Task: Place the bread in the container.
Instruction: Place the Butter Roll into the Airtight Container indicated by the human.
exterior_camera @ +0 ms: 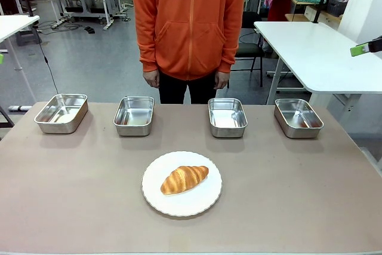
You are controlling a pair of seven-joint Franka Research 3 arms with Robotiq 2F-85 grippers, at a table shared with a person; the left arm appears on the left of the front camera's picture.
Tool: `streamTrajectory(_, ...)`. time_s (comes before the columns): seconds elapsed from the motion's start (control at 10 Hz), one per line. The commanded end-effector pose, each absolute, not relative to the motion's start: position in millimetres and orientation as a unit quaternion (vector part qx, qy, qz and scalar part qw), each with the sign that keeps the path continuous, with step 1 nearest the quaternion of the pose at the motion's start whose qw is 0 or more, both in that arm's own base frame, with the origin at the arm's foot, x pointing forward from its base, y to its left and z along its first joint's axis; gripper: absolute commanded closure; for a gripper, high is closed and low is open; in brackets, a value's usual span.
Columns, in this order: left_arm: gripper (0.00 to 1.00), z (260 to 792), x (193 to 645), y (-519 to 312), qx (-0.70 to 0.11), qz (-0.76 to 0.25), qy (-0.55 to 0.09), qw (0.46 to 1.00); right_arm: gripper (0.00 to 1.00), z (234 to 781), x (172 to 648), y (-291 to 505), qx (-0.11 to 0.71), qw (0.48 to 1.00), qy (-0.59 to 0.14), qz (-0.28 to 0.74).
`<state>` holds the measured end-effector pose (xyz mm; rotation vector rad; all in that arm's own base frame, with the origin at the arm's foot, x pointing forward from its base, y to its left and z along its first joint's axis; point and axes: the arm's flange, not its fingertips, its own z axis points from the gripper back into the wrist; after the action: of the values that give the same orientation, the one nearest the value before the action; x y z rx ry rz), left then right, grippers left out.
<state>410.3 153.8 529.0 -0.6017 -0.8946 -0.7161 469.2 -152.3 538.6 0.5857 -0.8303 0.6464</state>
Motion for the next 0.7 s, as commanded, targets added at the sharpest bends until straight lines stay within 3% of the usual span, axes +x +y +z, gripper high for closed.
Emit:
streamTrajectory(0.0, 0.00, 529.3, 409.6, 154.5, -0.280, -0.333, -0.418, 0.797, 0.00, 539.6, 470.0, -151.1, 0.272, 0.824, -0.394, 0.303)
streamTrajectory(0.6, 0.00, 529.3, 409.6, 154.5, -0.280, -0.333, -0.418, 0.797, 0.00, 539.6, 470.0, -151.1, 0.272, 0.824, -0.394, 0.303)
